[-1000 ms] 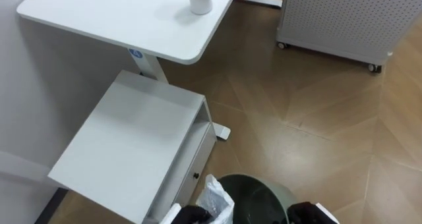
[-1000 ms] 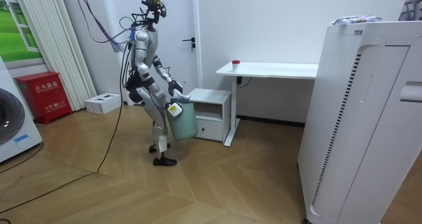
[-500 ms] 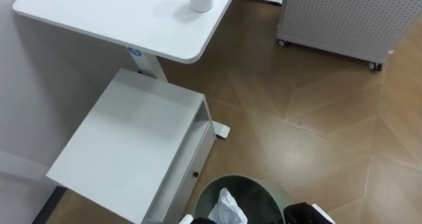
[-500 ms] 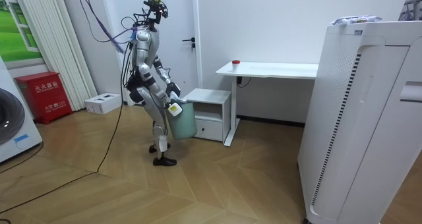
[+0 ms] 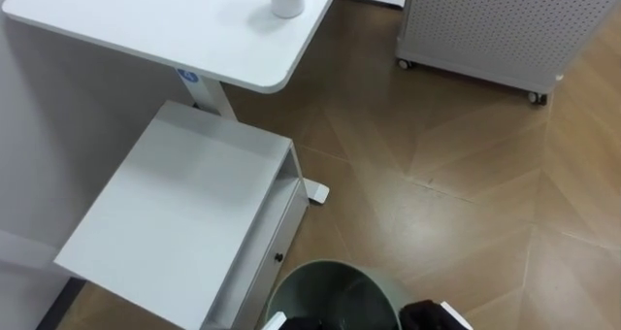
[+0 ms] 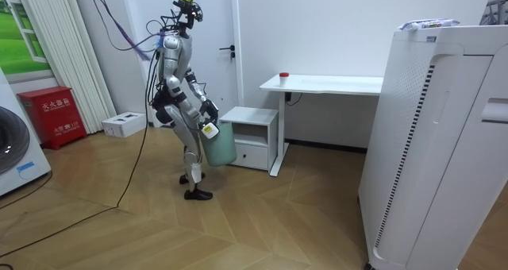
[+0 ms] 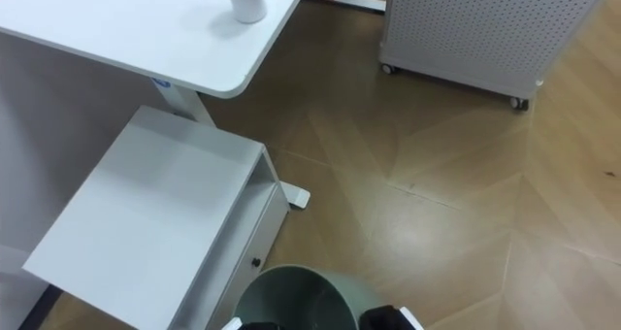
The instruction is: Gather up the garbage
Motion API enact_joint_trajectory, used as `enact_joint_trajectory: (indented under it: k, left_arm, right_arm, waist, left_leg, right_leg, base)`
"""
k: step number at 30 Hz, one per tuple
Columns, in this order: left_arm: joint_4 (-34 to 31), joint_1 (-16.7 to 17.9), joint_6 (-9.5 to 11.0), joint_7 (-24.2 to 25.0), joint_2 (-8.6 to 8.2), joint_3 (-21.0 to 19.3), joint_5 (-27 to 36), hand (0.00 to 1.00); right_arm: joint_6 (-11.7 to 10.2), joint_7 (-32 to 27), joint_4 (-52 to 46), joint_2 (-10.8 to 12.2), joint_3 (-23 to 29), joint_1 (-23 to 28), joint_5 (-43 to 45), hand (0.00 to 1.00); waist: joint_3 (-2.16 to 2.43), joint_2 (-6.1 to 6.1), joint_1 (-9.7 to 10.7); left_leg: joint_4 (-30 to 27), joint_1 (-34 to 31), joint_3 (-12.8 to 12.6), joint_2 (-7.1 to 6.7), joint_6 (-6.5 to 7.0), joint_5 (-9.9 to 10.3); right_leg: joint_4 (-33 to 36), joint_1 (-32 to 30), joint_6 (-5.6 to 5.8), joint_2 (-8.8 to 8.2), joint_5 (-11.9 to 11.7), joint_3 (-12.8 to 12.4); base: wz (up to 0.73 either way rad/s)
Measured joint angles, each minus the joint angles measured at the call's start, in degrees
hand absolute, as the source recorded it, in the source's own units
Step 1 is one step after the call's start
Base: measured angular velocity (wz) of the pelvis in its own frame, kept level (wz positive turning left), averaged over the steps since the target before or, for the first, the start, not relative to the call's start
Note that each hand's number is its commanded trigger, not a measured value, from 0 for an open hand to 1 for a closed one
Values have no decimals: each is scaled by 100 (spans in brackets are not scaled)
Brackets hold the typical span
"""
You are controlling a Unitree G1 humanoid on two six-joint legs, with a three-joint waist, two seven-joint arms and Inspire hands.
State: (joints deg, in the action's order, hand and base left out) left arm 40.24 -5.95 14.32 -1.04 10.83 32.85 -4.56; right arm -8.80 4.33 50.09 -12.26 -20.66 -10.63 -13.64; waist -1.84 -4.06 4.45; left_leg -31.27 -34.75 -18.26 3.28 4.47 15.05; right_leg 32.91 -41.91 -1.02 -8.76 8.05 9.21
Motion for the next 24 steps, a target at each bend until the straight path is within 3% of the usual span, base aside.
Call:
enact_joint_trajectory:
  k: [24]
  left_arm:
    - [33,-2,0,-172,20,-121,-18,0]
  right_arm:
    - [0,10,-14,-66,12,58,55,100]
  waist:
    - [-13,-22,-19]
  left_leg:
    - [163,29,-37,-10,-7,-4]
  right_leg:
    - [-53,-11,5,10,5,17]
  base:
    - [0]
